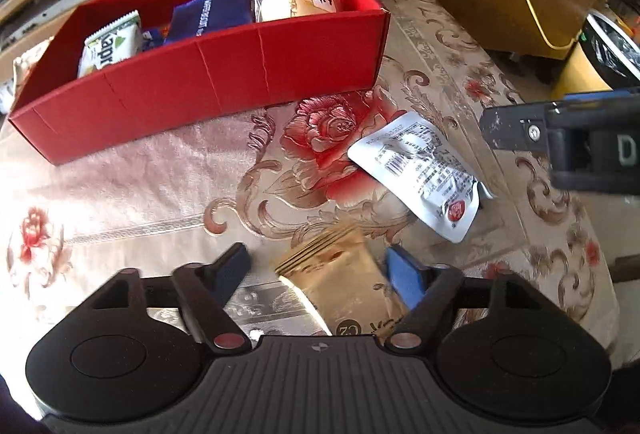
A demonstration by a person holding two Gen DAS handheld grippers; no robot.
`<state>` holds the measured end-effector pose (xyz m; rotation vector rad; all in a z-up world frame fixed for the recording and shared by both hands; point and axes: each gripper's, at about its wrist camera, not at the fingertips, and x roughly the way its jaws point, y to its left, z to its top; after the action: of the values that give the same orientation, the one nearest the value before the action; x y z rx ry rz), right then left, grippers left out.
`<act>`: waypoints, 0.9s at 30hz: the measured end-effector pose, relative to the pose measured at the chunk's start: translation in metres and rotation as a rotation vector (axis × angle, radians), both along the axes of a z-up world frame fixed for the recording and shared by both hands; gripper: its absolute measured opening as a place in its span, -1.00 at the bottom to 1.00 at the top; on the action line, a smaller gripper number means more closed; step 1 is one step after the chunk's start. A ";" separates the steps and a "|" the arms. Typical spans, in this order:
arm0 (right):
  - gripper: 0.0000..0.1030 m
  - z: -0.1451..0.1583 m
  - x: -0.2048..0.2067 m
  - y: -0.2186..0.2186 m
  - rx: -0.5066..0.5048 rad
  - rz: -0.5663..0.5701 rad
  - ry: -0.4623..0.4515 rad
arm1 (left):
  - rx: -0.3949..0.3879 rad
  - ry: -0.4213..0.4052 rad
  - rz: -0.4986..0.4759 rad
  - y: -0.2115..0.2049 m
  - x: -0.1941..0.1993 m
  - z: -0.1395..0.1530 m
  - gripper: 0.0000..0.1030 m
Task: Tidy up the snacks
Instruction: 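Grasp the gold foil packet with left tool while right tool grasps the white packet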
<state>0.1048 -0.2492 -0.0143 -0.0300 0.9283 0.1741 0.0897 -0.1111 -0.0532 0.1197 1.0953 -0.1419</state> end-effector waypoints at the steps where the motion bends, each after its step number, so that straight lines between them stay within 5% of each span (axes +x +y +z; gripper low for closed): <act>1: 0.22 0.000 0.001 0.000 0.001 0.001 0.002 | 0.006 -0.002 -0.007 0.003 -0.001 0.001 0.28; 14: 0.22 -0.027 0.037 0.019 -0.032 0.092 0.123 | -0.056 0.038 -0.028 0.032 -0.014 0.011 -0.07; 20: 0.27 -0.052 0.053 0.039 -0.014 0.159 0.215 | -0.102 0.053 -0.025 0.036 -0.014 0.010 0.12; 24: 0.37 -0.057 0.049 0.047 -0.059 0.182 0.193 | -0.108 0.058 -0.033 0.034 -0.015 0.009 0.32; 27: 0.11 -0.056 0.044 0.043 -0.056 0.179 0.191 | -0.094 0.053 -0.044 0.033 -0.018 0.008 0.31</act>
<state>0.1483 -0.2066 -0.0700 -0.1508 1.1215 0.3212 0.0716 -0.0778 -0.0456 0.0556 1.1375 -0.2371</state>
